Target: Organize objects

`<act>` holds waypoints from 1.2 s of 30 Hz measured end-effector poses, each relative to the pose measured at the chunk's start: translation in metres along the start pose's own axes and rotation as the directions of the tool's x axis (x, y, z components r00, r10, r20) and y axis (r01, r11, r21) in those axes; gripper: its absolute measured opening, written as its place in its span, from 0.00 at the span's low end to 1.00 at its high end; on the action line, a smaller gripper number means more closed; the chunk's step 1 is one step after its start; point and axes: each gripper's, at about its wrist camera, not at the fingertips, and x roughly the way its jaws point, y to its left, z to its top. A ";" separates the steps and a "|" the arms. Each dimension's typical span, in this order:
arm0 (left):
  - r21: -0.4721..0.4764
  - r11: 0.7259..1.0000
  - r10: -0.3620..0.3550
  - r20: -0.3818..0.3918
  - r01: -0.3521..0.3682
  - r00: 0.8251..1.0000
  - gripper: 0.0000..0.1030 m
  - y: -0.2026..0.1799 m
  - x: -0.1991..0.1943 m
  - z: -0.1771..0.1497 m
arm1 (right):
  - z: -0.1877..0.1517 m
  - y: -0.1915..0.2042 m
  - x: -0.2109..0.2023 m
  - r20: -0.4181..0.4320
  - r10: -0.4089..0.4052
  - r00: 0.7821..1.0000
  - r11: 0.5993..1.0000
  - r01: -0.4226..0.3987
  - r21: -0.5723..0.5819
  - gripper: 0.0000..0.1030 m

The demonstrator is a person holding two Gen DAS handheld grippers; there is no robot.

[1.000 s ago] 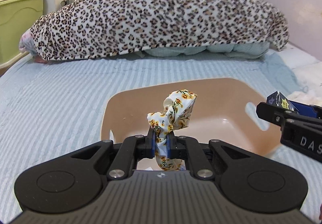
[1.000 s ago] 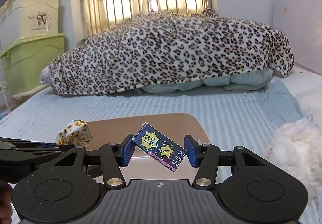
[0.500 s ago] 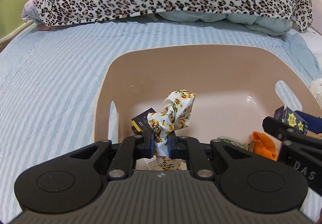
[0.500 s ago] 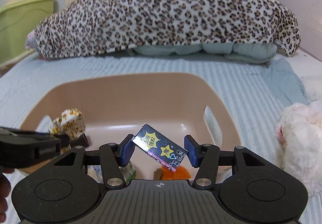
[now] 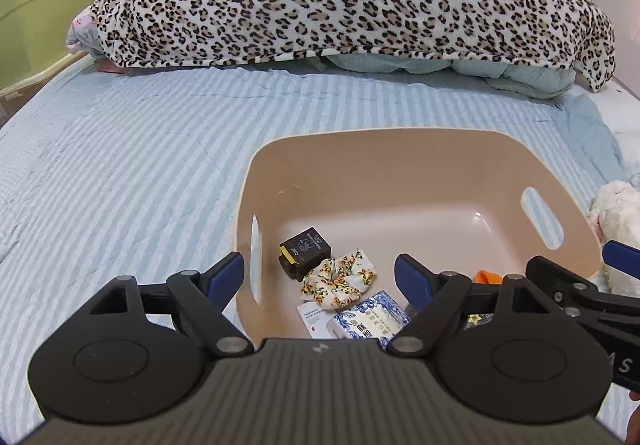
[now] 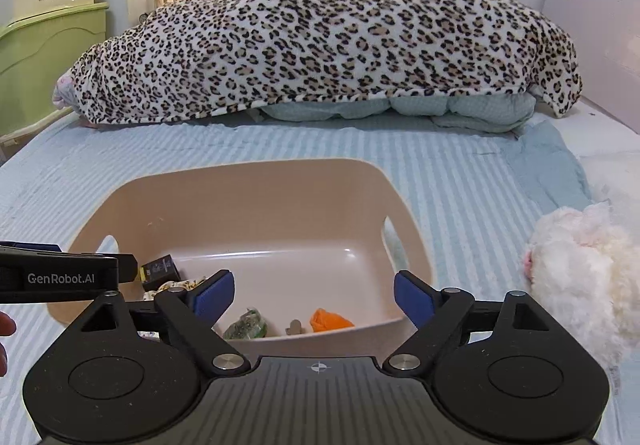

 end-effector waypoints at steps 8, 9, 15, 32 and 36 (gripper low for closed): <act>0.028 0.999 -0.024 -0.003 0.024 1.000 0.82 -0.005 -0.034 -0.011 | -0.004 -0.007 -0.032 -0.008 0.008 1.000 1.000 -0.008 0.011 0.90; 0.027 0.999 -0.028 -0.002 0.028 1.000 0.82 -0.005 -0.039 -0.012 | -0.005 -0.008 -0.036 -0.001 0.005 1.000 1.000 -0.005 0.006 0.90; 0.047 0.998 -0.049 0.012 0.048 0.999 0.82 -0.006 -0.067 -0.020 | -0.008 -0.017 -0.065 0.023 -0.004 1.000 1.000 0.004 0.009 0.90; 0.018 0.997 -0.071 0.041 0.070 0.997 0.82 0.012 -0.125 -0.040 | -0.023 -0.028 -0.128 0.074 -0.038 0.997 0.999 0.038 0.005 0.90; 0.024 0.998 -0.064 0.034 0.063 0.997 0.82 0.013 -0.135 -0.051 | -0.030 -0.030 -0.137 0.075 -0.033 0.997 0.999 0.033 0.000 0.90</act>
